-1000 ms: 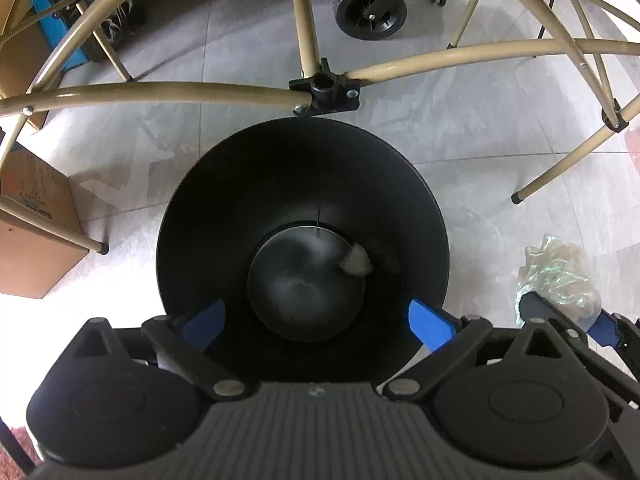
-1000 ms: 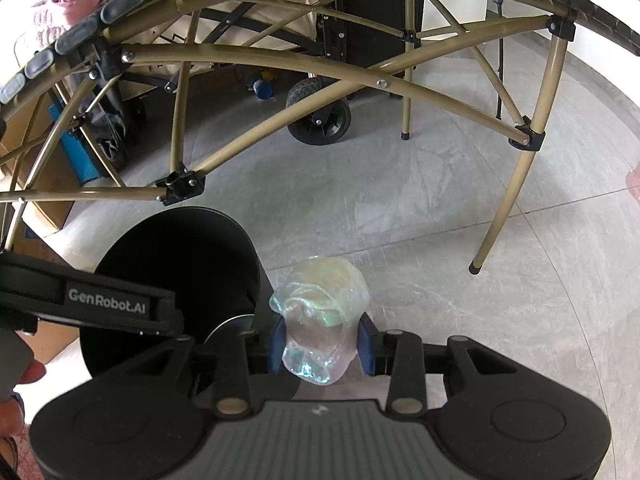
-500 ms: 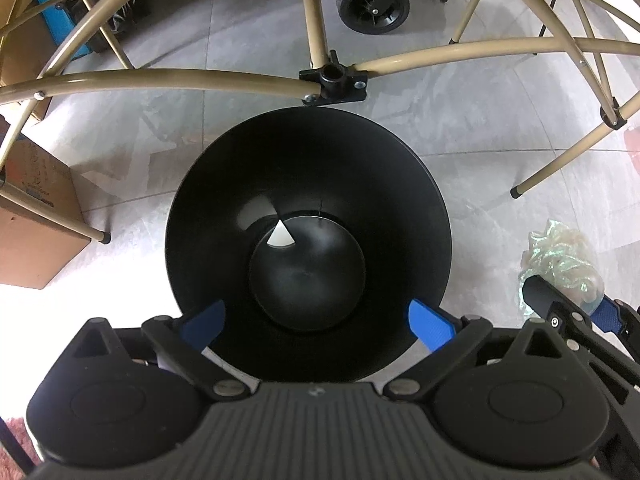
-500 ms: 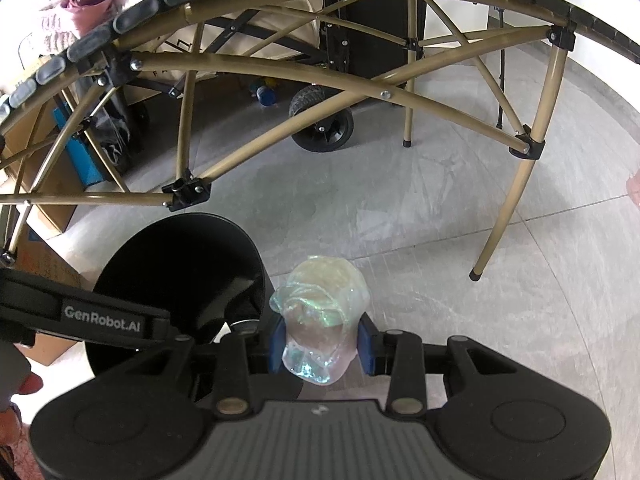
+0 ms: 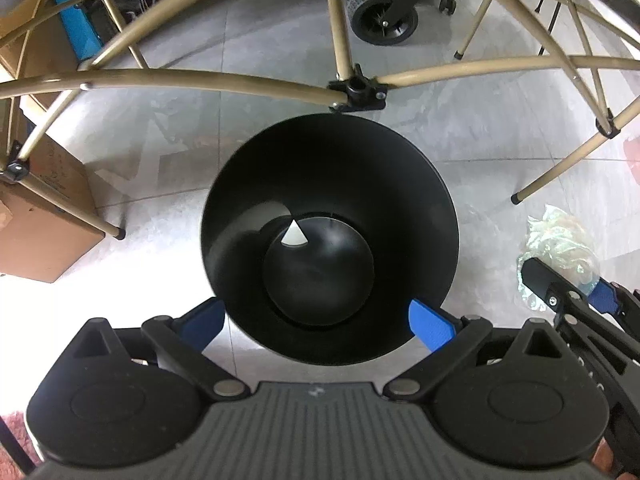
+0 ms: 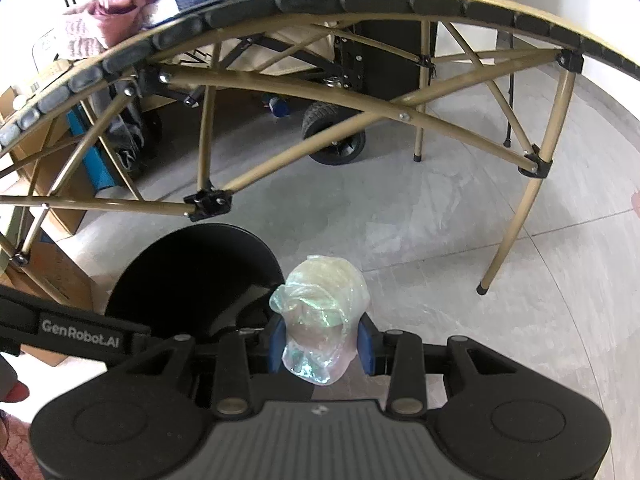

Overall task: Collect trash
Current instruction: 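Move the right gripper over the bin and open it to drop the plastic bag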

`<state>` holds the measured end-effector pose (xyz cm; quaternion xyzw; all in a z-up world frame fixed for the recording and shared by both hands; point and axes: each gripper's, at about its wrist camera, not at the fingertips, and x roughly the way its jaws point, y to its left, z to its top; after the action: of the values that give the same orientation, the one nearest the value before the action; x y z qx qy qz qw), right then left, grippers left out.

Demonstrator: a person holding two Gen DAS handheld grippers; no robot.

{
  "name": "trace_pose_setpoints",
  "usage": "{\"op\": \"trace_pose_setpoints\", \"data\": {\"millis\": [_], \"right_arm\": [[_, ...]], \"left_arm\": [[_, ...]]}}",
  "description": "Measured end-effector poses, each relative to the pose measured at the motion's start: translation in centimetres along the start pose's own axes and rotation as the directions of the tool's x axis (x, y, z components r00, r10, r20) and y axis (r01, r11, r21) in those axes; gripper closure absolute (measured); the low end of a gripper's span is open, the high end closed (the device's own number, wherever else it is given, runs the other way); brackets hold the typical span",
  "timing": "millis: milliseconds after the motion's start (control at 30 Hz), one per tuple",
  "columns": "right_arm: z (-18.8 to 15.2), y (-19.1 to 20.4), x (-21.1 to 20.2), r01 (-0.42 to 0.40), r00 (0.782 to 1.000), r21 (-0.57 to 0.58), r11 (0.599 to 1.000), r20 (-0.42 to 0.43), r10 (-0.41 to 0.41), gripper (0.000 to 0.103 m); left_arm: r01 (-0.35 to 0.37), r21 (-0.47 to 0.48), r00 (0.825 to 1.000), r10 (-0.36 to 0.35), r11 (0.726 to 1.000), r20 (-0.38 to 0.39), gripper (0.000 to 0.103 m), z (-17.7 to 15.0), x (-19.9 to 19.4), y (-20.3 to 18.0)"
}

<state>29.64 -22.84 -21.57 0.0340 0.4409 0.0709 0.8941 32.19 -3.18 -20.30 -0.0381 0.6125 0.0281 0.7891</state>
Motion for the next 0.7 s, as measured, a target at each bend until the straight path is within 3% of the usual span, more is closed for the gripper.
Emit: {"op": "trace_pose_setpoints", "data": {"millis": [500,700], "right_arm": [[0.3,1.7,-1.3,-0.023,0.999,-0.038,0.999,0.038,0.024,0.068],[0.7,2.7,-1.4,-0.046,0.998,-0.06,0.997,0.04,0.048,0.068]], "left_arm": [[0.047,0.022,0.993,-0.049,0.999,0.109,0.003,-2.3,-6.5,1.2],[0.041,-0.01,0.987,-0.039,0.999,0.154,0.003,-2.5,-8.1,3.0]]}}
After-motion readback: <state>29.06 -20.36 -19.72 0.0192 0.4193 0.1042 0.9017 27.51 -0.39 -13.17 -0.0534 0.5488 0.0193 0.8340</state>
